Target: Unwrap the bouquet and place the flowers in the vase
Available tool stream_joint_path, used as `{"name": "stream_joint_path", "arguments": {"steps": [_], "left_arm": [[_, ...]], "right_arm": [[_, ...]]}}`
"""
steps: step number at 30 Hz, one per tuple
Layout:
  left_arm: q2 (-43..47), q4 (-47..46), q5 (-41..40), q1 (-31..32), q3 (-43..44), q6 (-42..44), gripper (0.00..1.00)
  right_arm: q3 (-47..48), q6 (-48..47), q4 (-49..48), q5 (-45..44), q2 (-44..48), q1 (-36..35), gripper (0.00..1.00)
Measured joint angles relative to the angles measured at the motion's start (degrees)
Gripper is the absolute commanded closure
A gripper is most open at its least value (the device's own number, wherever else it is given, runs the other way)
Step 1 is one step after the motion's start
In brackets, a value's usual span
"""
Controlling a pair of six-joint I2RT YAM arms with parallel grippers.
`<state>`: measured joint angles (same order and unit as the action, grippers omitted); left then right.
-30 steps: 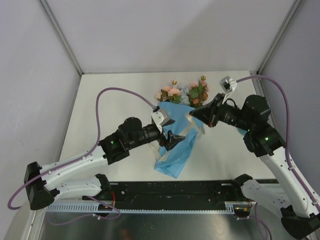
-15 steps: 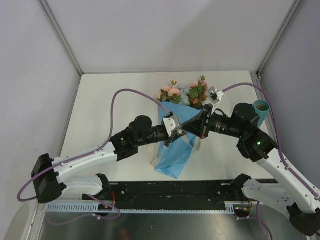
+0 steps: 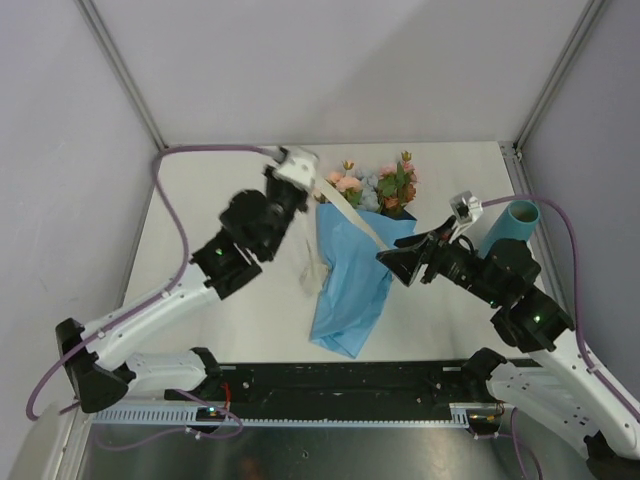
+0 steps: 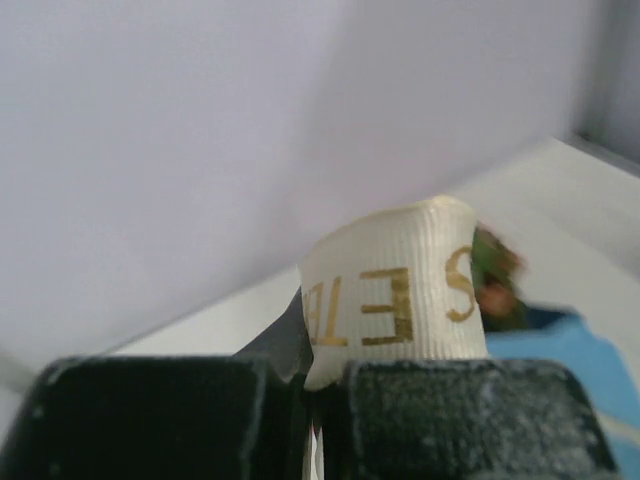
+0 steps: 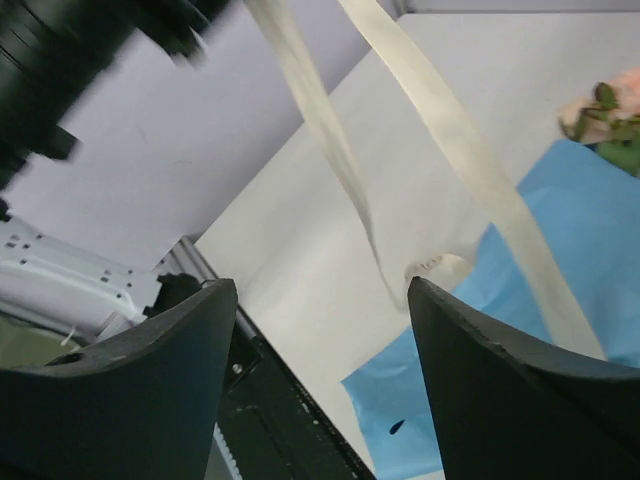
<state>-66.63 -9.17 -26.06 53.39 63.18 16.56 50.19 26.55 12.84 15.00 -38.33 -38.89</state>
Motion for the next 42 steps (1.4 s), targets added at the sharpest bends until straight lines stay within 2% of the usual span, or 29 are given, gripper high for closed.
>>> {"name": "stream_joint_path", "arguments": {"steps": [11,17,23,26,32,34,37,42], "left_arm": [[-2.56,0.85,-20.59,-22.73,24.35,8.33,1.0],[-8.55,1.62,-26.99,-33.83,27.32,10.21,1.0],[-18.47,4.98,-31.28,-43.82,28.09,12.72,1.0],[-21.9,7.37,-33.07,-48.26,31.91,14.27,1.0],[-22.08,6.8,-35.08,-52.94,45.79,15.93,1.0],[-20.11,5.75,-34.99,-53.05,47.63,15.76,1.0],[-16.35,4.98,-33.55,-53.05,46.16,13.75,0.98],[-10.47,5.62,-24.39,-53.09,33.29,3.54,0.97]], "right_arm": [[-2.21,0.7,3.91,-11.1,2.97,0.15,0.21],[-2.25,0.94,5.46,-12.87,2.8,0.28,0.21],[-2.6,1.11,6.69,-13.44,2.27,0.39,0.22],[-2.67,1.07,7.23,-13.75,2.23,0.46,0.22],[-3.28,1.07,7.91,-14.12,1.77,0.74,0.22],[-3.32,1.07,7.87,-14.12,1.2,0.9,0.22],[-3.32,1.14,7.69,-14.08,0.2,0.94,0.22],[-3.48,1.99,6.95,-13.46,-1.62,0.94,0.22]]}}
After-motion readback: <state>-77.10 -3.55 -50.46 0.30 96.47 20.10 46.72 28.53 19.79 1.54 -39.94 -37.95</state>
